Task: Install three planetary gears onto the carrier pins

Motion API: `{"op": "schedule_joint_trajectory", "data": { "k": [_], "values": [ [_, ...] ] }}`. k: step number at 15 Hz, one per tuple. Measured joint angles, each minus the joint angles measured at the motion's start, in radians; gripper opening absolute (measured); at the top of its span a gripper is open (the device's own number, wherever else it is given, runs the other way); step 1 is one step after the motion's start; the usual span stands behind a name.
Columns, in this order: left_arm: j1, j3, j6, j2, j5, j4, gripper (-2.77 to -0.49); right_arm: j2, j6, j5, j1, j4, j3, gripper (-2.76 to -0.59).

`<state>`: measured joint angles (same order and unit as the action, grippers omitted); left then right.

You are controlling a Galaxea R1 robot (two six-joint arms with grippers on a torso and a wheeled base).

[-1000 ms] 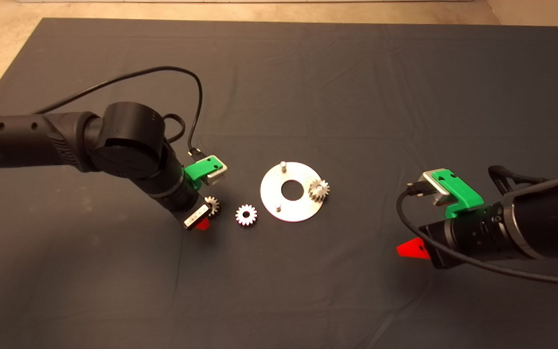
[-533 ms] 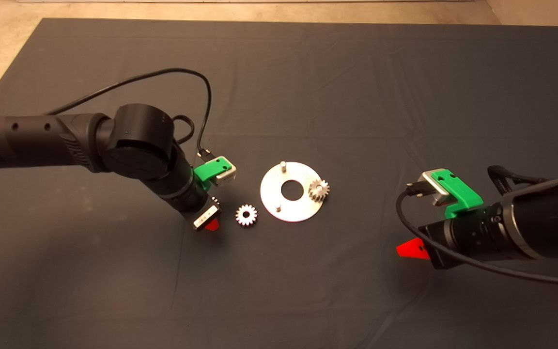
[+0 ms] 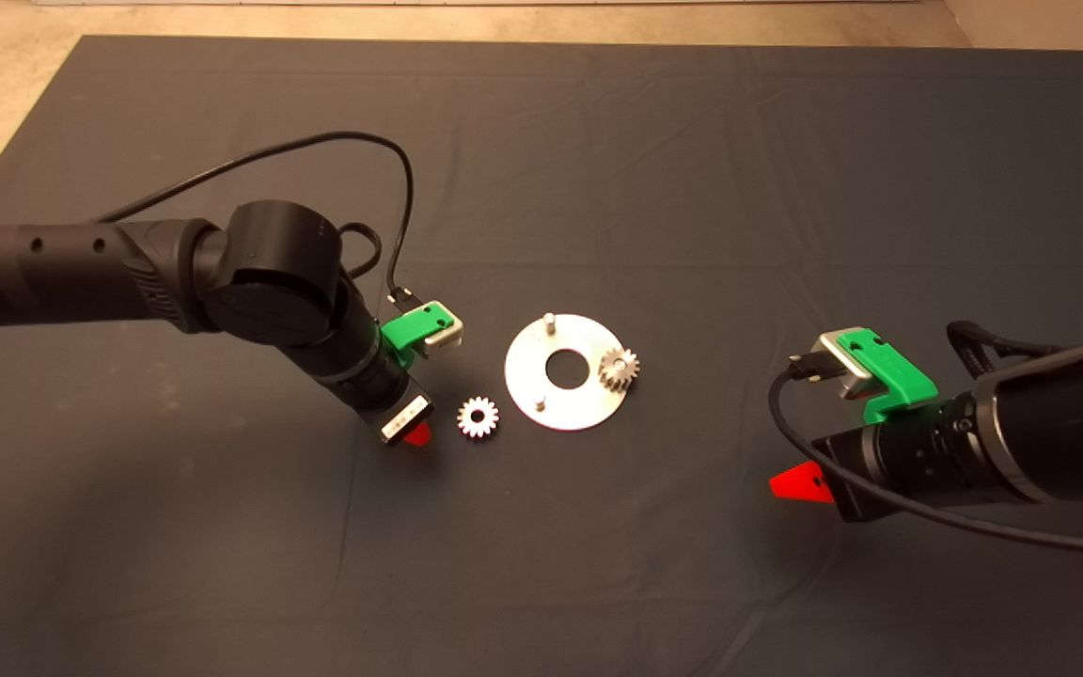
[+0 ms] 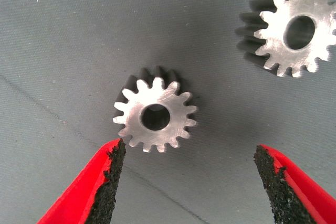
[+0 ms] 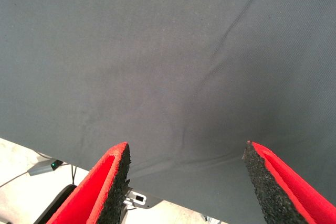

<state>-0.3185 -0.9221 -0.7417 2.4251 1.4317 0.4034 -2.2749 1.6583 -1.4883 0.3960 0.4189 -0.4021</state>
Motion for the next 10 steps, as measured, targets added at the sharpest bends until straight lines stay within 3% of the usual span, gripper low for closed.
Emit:
{"op": "schedule_joint_trajectory", "data": {
  "k": [4, 10],
  "values": [
    [0.000, -0.019, 0.001, 0.000, -0.016, 0.001, -1.51, 0.000, 0.000, 0.001, 0.000, 0.000, 0.000, -1.75],
    [0.000, -0.033, 0.003, 0.000, -0.018, 0.003, -1.51, 0.000, 0.000, 0.002, 0.000, 0.000, 0.000, -1.75]
  ]
}}
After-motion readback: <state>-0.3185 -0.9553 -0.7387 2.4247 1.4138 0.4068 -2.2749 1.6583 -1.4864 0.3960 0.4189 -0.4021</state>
